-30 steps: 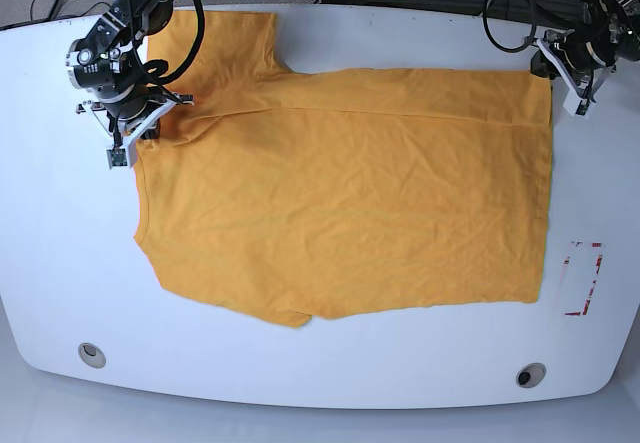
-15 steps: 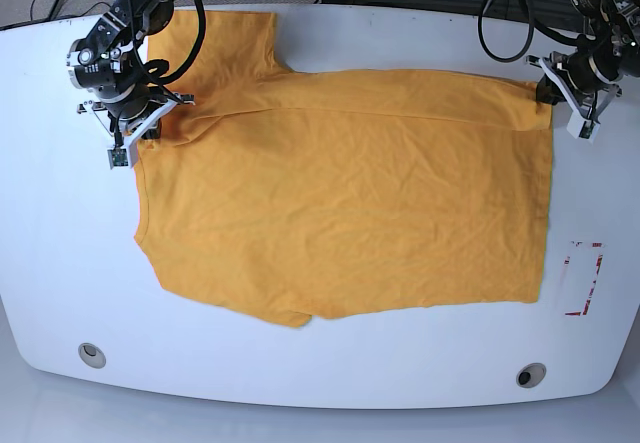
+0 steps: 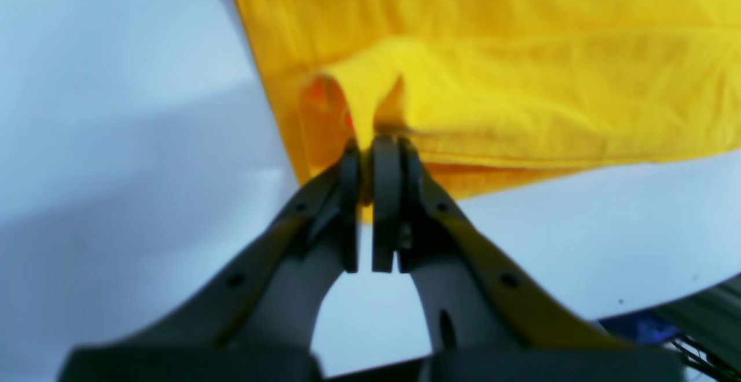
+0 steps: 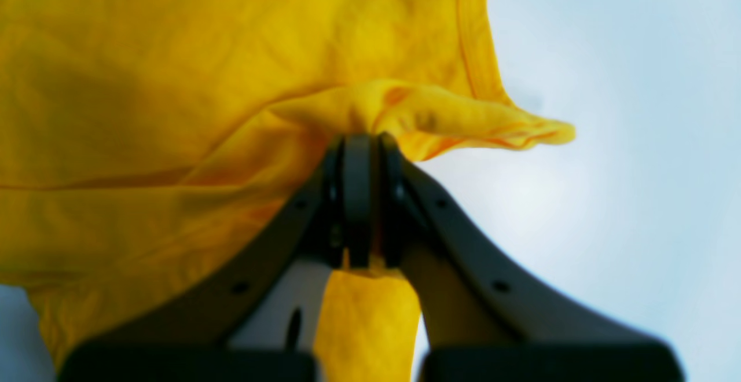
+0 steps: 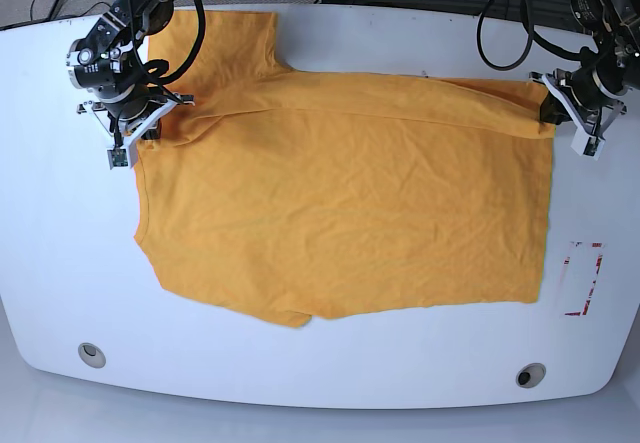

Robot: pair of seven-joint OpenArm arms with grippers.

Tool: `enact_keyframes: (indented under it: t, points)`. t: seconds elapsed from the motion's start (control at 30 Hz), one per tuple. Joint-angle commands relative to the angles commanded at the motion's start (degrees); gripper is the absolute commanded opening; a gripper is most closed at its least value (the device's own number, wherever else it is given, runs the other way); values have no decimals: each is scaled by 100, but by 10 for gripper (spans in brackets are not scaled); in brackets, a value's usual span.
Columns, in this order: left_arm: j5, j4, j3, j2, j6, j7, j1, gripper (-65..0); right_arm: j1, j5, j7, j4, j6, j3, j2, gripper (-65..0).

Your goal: Layout the t-shirt on the table in an organized manner, then fold the t-shirt properly

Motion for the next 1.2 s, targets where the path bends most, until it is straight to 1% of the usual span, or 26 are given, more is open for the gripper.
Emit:
enact_keyframes:
  t: [0.3, 0.53, 0.7, 0.83, 1.0, 1.1, 1.2]
  points:
    - [18, -18, 35, 0, 0, 0, -536, -650, 334, -9, 0, -18, 0, 9, 0, -650]
    - [26, -44, 9, -18, 0, 0, -791, -650, 492, -44, 0, -18, 0, 18, 35, -650]
    - [26, -281, 0, -26, 0, 0, -905, -650, 589, -44, 0, -18, 0, 26, 44, -650]
    - [26, -475, 0, -26, 0, 0, -985, -650, 633, -44, 0, -26, 0, 176, 44, -650]
    - [26, -703, 0, -26, 0, -9, -1090, -650, 774, -44, 0, -132, 0, 202, 123, -650]
    - [167, -826, 0, -26, 0, -9, -1187, -650, 826, -44, 18, -281, 0, 202, 202, -650]
    - [431, -923, 0, -26, 0, -9, -1336, -650, 949, -44, 18, -475, 0, 211, 316, -650]
